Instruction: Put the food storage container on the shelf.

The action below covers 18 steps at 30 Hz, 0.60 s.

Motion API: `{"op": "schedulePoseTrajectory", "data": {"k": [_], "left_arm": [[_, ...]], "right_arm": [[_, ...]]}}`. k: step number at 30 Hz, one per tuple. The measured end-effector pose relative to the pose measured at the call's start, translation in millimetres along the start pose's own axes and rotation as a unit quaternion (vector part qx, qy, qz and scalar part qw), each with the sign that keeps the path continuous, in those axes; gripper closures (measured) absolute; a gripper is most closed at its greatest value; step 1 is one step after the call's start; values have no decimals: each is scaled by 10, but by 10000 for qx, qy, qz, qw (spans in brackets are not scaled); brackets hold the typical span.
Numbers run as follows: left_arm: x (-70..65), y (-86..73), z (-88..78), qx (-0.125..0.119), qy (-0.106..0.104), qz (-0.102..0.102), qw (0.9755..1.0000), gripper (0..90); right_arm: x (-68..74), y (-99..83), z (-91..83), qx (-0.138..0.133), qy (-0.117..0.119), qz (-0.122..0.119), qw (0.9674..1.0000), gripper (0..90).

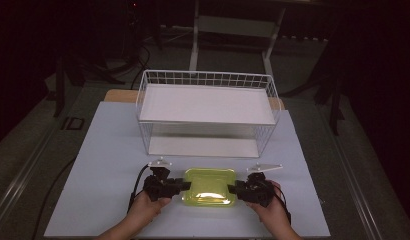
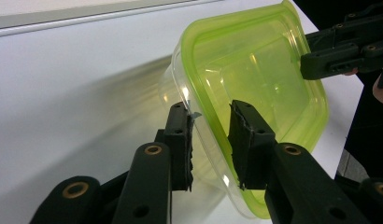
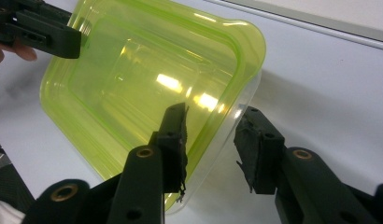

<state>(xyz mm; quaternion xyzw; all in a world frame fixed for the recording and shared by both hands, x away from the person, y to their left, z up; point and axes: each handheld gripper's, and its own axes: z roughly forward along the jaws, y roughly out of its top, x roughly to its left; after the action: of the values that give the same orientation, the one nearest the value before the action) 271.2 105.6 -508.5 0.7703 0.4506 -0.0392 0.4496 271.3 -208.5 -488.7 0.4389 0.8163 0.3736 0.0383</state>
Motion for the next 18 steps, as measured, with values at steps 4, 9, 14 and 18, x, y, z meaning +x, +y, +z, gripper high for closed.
{"op": "schedulePoseTrajectory", "data": {"k": [4,9,14,18], "left_arm": [[-30,-4,-14,26,44,33,10000,718],[-86,-25,-44,38,112,62,9999,733],[-119,-34,-67,56,146,54,9999,760],[-150,-61,-104,36,168,10,9999,782]], "right_arm": [[10,-4,-18,8,23,40,10000,663],[32,-18,-55,30,63,38,10000,697],[46,-43,-79,45,181,102,9998,718],[106,-71,-98,48,165,53,9998,739]]}}
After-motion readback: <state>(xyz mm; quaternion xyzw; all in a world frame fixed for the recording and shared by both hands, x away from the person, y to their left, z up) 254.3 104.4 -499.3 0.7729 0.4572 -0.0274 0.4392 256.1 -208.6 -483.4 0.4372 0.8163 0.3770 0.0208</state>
